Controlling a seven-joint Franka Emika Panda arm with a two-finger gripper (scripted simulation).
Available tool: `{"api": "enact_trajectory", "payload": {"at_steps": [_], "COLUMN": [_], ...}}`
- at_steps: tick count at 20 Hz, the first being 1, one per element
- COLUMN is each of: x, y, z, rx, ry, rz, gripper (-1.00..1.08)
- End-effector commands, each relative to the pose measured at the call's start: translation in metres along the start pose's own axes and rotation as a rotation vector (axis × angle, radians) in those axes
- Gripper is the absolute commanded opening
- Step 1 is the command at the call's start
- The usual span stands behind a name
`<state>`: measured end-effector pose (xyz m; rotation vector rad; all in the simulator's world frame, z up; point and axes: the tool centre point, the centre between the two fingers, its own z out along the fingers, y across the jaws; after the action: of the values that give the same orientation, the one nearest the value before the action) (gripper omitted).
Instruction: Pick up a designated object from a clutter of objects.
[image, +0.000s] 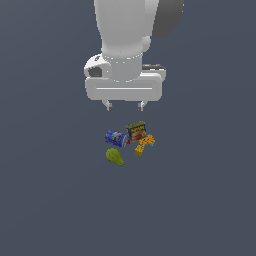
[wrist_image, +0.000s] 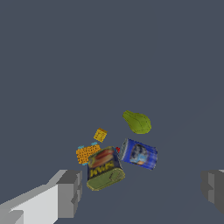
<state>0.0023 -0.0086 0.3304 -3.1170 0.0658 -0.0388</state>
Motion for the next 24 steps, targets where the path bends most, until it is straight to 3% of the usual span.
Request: {"api": "enact_trajectory", "payload": {"at_steps": [1, 11, 24], "x": [0.0, 0.005, 0.003], "y": [0.0, 0.025, 0.028], "z": [0.0, -0.014, 0.008], "rx": [0.0, 0.023, 0.013], "ry": [0.0, 0.036, 0.031], "rz": [0.0, 0.079, -0.023], "gripper": [1.0, 1.0, 1.0]}}
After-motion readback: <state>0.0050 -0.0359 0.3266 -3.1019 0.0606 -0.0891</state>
